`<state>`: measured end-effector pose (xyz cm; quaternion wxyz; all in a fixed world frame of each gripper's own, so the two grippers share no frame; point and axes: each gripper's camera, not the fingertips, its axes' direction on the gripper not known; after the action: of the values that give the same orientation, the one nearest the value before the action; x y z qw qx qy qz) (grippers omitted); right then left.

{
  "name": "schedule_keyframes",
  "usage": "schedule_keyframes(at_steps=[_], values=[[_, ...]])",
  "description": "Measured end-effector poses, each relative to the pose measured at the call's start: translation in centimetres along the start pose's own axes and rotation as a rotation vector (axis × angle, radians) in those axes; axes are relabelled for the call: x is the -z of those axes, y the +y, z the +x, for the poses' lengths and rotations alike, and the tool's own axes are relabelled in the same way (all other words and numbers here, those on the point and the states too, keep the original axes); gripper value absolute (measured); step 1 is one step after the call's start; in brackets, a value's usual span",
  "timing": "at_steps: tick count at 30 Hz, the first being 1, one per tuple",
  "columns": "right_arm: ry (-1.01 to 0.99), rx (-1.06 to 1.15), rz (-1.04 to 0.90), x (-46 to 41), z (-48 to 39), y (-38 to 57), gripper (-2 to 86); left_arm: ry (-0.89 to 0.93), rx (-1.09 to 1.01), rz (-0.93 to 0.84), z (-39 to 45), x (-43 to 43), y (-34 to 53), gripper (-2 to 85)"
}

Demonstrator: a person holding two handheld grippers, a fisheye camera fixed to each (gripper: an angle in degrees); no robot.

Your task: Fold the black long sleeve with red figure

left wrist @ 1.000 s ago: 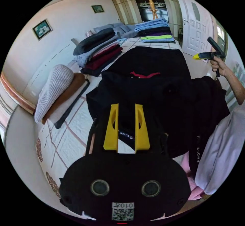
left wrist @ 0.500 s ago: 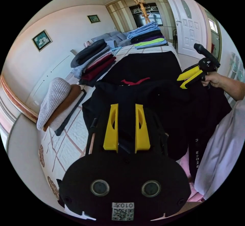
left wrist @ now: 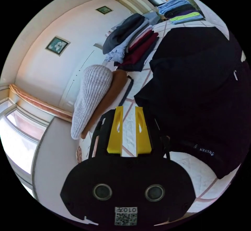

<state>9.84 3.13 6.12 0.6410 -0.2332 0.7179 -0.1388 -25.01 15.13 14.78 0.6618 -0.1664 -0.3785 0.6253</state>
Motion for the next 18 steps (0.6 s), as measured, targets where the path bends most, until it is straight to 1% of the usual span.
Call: schedule_keyframes(at_steps=[2,5,6,9,12,18], values=[[-0.029,0.035,0.08,4.3,-0.6,-1.2,4.5,0.062,-0.018,-0.005,-0.3,-1.9,-0.9,9.6],[-0.014,0.089,0.141,7.4,-1.9,-1.9,4.6,0.168,-0.033,-0.042,-1.0,-5.6,-1.4,10.2],[-0.01,0.096,0.148,7.8,-2.1,-2.0,4.6,0.205,-0.069,-0.057,-0.9,-6.9,-1.5,10.2],[0.019,0.114,0.157,8.8,-2.0,-2.8,4.7,0.193,-0.154,-0.099,-0.8,-9.4,-1.2,9.4],[-0.001,0.091,0.154,9.3,-0.6,-4.1,4.7,0.197,-0.162,-0.12,-2.0,-11.3,-0.3,7.9],[-0.16,0.03,0.086,8.5,2.0,-9.3,4.7,0.248,-0.219,-0.146,-4.0,-14.7,-0.2,2.8]])
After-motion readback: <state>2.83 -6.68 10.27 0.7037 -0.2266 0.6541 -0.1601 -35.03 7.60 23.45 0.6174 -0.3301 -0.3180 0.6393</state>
